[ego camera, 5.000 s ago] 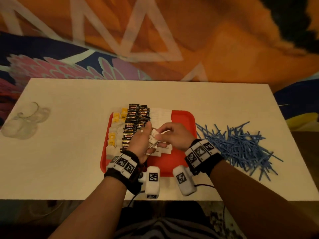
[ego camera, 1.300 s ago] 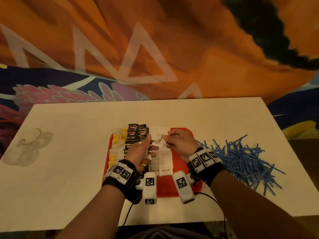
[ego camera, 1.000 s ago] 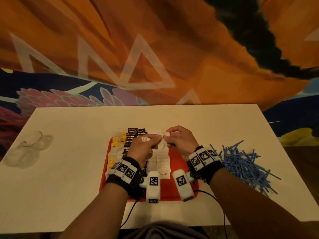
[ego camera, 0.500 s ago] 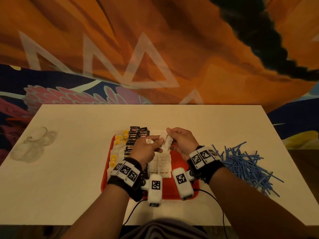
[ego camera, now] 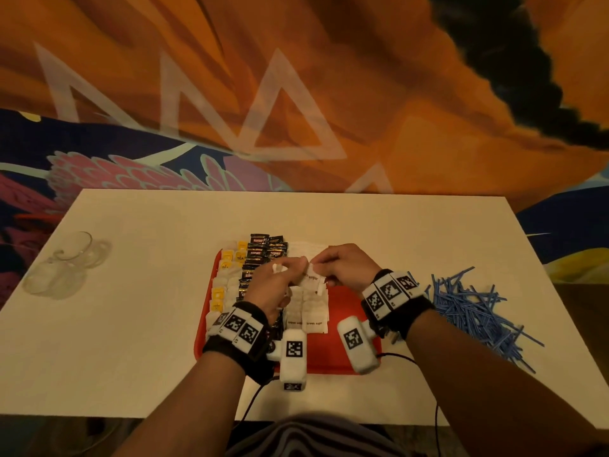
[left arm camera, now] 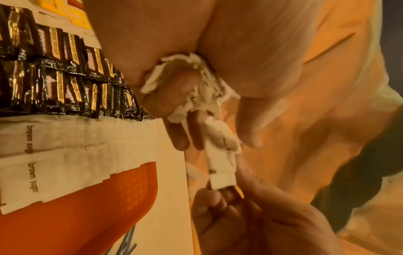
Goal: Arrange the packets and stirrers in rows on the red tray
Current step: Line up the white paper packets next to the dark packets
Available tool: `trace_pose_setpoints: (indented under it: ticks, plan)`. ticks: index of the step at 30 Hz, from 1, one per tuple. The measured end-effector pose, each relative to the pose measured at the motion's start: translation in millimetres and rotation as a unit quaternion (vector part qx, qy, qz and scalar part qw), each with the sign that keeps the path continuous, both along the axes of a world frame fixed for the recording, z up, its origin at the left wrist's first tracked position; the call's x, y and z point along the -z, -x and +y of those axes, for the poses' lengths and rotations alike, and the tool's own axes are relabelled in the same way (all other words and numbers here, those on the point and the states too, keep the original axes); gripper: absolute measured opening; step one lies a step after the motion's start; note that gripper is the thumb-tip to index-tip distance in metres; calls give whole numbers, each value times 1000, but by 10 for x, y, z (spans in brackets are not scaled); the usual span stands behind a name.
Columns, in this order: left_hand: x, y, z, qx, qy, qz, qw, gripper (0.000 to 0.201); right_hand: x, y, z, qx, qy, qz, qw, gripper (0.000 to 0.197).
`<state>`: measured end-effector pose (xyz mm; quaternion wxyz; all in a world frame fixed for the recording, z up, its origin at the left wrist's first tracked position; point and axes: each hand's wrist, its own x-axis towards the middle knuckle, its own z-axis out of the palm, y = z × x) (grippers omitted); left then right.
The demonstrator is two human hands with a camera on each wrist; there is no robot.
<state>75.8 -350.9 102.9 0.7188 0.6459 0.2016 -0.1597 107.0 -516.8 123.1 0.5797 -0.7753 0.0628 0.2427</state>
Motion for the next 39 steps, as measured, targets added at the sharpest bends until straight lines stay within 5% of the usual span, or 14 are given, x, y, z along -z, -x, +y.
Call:
trace_pose_setpoints:
  ticks: [5, 11, 17, 22, 30, 39]
  plan:
    - [-30, -9, -17, -72, 1, -1, 997, 15, 49, 102, 98, 75, -52, -21, 996, 8]
    - [108, 42, 44, -112, -62, -36, 991, 6, 291, 235, 195, 98, -88, 29, 991, 21]
    - [338, 175, 235, -111, -133, -10, 985, 9, 661, 402, 192, 65, 53, 31, 996, 27]
    - [538, 372, 481, -100, -104, 49, 988, 5, 1123, 602, 205, -3, 197, 60, 979, 33]
    - [741, 592, 774, -102, -108, 93, 984, 4, 1592, 745, 460, 54, 188, 116, 974, 30]
    - [767, 610, 871, -109, -103, 98, 984, 3, 1698, 792, 586, 99, 223, 46, 969, 21]
